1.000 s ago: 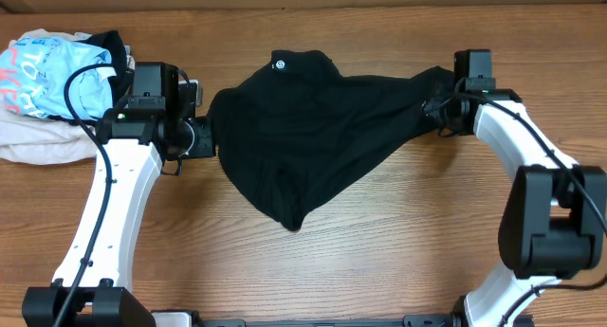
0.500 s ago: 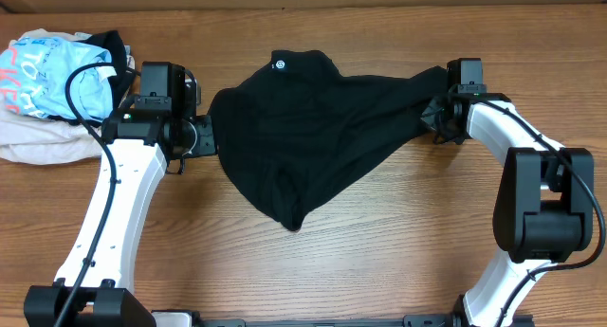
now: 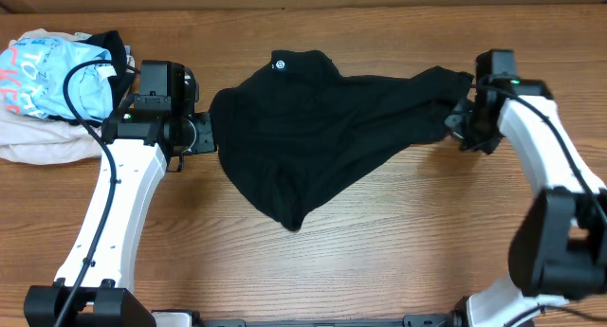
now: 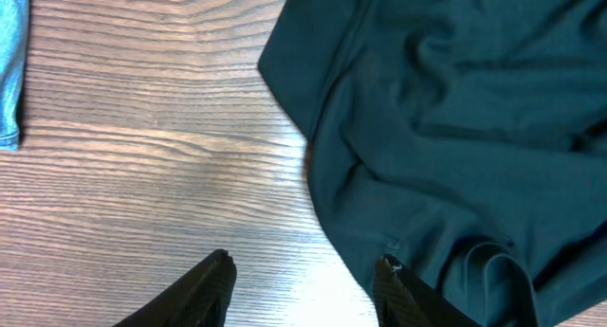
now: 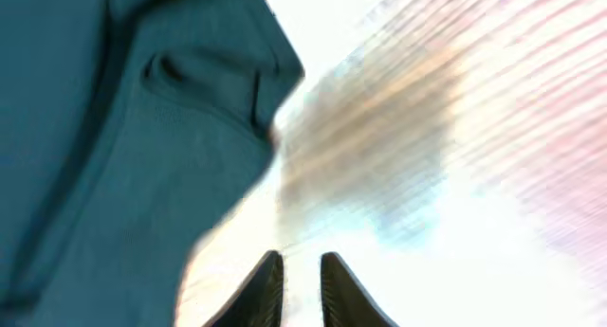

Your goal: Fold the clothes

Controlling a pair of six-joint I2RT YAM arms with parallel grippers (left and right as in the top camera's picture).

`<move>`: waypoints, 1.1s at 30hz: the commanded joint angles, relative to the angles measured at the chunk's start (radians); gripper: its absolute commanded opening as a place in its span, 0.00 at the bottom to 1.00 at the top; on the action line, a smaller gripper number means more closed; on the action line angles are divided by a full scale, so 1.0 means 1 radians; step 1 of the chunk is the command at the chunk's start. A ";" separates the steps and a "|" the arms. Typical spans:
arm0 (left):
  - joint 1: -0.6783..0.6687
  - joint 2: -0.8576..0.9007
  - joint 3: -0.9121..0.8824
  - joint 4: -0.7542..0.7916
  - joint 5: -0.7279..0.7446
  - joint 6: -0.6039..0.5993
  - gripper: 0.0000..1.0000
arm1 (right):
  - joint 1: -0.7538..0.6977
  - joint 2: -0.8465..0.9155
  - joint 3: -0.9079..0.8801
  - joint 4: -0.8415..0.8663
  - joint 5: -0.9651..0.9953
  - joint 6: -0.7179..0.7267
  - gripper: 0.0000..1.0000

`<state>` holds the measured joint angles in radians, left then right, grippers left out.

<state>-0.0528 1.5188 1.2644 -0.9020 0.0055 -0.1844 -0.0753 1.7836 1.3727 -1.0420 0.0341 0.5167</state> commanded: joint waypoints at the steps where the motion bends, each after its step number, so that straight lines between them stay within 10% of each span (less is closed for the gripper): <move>1: -0.007 -0.002 -0.002 0.002 -0.021 0.005 0.51 | 0.002 -0.033 0.015 -0.075 -0.002 -0.003 0.07; 8: -0.007 -0.002 -0.002 0.030 -0.021 0.005 0.52 | 0.002 -0.015 -0.150 0.167 -0.056 -0.010 0.35; 18: -0.007 -0.002 -0.002 0.035 -0.021 0.005 0.54 | 0.014 0.012 -0.364 0.591 -0.055 -0.006 0.37; 33: -0.007 -0.002 -0.002 0.035 -0.021 0.005 0.58 | 0.014 0.033 -0.406 0.746 -0.059 0.016 0.36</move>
<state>-0.0528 1.5188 1.2644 -0.8680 -0.0048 -0.1844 -0.0639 1.7966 0.9722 -0.3054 -0.0219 0.5232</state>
